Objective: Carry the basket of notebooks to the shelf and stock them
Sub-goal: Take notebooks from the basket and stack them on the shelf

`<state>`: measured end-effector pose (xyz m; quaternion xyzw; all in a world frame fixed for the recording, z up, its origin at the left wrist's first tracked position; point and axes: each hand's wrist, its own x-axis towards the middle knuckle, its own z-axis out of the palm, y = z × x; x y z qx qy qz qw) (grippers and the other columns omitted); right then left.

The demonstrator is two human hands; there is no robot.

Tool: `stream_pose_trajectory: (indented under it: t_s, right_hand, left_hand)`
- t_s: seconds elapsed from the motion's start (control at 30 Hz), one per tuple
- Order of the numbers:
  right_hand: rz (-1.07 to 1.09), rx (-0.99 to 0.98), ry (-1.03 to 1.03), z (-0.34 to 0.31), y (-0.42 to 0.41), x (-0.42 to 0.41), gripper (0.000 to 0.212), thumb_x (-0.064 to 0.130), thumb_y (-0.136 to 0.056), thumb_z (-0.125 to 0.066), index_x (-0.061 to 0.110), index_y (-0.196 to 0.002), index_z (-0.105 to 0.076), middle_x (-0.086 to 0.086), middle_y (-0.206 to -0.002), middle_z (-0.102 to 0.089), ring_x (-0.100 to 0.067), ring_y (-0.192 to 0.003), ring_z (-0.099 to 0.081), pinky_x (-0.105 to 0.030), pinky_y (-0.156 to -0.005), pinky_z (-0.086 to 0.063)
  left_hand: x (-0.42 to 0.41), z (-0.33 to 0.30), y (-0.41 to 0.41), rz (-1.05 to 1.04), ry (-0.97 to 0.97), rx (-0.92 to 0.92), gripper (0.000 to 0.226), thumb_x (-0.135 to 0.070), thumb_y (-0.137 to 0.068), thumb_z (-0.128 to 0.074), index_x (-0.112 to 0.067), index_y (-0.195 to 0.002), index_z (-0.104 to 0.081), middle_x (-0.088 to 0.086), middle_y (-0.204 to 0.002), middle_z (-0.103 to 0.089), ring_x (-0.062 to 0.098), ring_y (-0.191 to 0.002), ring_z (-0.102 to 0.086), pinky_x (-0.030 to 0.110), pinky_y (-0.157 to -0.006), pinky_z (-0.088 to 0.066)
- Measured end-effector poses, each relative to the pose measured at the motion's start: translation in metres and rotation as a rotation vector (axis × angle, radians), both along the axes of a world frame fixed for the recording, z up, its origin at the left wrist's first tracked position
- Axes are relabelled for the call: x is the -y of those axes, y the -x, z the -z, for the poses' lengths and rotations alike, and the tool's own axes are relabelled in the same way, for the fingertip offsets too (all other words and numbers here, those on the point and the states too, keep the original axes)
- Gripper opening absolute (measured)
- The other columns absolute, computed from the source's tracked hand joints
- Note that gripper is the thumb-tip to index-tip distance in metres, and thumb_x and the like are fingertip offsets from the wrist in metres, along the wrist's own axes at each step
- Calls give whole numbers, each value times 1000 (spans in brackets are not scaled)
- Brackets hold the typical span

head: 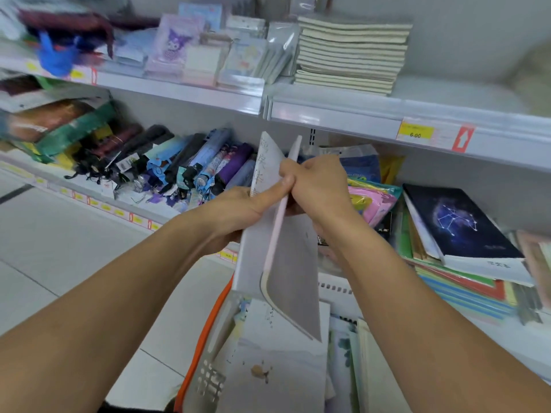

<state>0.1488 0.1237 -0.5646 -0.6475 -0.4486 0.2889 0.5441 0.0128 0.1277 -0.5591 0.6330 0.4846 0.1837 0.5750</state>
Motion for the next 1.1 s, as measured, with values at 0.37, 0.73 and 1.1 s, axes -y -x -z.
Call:
stream_pose_trajectory:
  t_s: [0.37, 0.73, 1.1]
  right_hand:
    - [141, 94, 60, 62, -6, 18, 68, 59, -66, -76, 21, -119, -56, 3, -114, -61, -18, -104, -61, -43, -88, -54]
    - [-164, -572, -118, 119, -52, 73, 55, 1, -65, -77, -4, -117, -61, -13, -110, -73, -23, -98, -71, -35, -88, -58]
    - [-176, -379, -27, 175, -58, 92, 41, -3, -70, -77, 9, -108, -64, 4, -95, -76, -13, -90, -72, -25, -76, -56]
  left_hand:
    - [3, 29, 21, -206, 156, 93, 49, 16, -73, -38, -18, -94, -66, 15, -89, -68, 32, -79, -63, 38, -76, -53]
    - [-5, 33, 32, -19, -89, -254, 55, 1, -55, -61, -8, -109, -63, 8, -110, -67, 30, -104, -60, 35, -79, -54]
    - [-25, 65, 39, 165, 67, -484, 29, -1, -82, -74, 0, -110, -64, 10, -103, -71, 18, -88, -71, 18, -67, -58]
